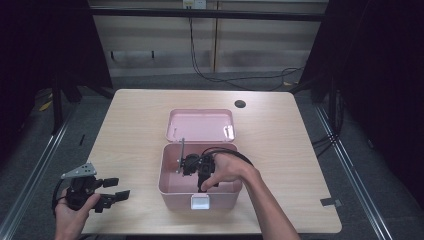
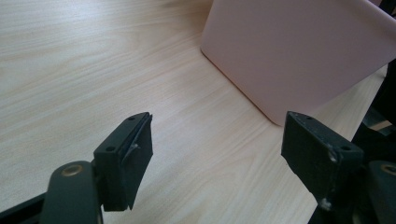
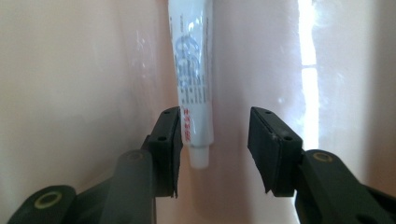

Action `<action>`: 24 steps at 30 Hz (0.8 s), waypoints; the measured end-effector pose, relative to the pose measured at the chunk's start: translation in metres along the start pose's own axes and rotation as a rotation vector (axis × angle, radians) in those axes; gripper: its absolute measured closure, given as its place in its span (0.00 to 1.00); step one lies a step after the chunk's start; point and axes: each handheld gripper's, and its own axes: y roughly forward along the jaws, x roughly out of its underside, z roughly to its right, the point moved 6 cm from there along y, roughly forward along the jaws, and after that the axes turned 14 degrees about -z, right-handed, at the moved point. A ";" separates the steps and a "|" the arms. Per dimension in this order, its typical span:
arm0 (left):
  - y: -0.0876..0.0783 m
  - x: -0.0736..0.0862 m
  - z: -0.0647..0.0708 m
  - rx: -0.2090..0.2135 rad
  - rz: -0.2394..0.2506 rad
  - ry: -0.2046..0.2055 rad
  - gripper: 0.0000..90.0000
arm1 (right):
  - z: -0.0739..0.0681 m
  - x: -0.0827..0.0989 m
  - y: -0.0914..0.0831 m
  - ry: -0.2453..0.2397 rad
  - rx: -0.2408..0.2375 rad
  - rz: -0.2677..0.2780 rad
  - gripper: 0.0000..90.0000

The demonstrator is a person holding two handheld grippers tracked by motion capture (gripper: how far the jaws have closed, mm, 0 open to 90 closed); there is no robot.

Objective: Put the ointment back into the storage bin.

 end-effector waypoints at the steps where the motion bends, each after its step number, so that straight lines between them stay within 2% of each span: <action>1: 0.000 0.000 0.000 -0.003 0.002 -0.001 0.28 | 0.000 0.001 -0.002 -0.003 0.011 -0.003 0.61; 6: 0.000 0.000 0.000 -0.003 0.001 -0.001 0.28 | -0.004 0.004 -0.011 -0.008 0.044 -0.004 0.61; 9: 0.000 0.000 0.000 -0.004 0.003 -0.002 0.28 | -0.003 0.006 -0.014 -0.004 0.074 -0.003 0.57; 24: 0.001 0.000 0.000 -0.003 0.003 -0.004 0.28 | -0.006 0.025 -0.035 0.033 0.098 0.013 0.55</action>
